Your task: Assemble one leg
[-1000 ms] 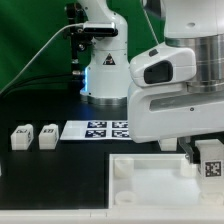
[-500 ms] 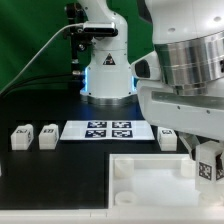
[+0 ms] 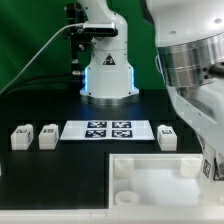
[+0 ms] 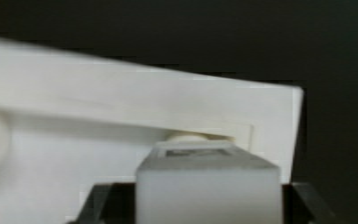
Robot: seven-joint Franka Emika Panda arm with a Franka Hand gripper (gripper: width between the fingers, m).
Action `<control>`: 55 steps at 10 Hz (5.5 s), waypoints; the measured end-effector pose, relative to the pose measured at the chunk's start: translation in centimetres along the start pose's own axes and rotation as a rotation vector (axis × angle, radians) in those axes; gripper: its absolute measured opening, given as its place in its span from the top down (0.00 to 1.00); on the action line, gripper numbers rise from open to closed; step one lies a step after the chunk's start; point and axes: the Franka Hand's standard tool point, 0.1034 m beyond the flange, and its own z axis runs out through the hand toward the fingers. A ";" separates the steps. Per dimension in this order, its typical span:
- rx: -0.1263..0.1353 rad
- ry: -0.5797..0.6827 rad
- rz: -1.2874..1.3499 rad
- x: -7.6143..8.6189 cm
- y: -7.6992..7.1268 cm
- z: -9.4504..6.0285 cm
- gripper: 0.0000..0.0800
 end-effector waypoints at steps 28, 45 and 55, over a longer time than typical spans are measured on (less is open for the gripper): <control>0.006 0.021 -0.138 0.1 0.4 0.9 0.63; -0.139 0.076 -1.470 1.0 0.3 0.0 0.45; 0.033 0.034 -0.111 0.9 -0.1 0.3 0.63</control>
Offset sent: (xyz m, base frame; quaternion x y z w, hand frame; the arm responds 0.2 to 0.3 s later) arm 0.0000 0.0000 0.0000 0.0000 0.0000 0.0000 1.0000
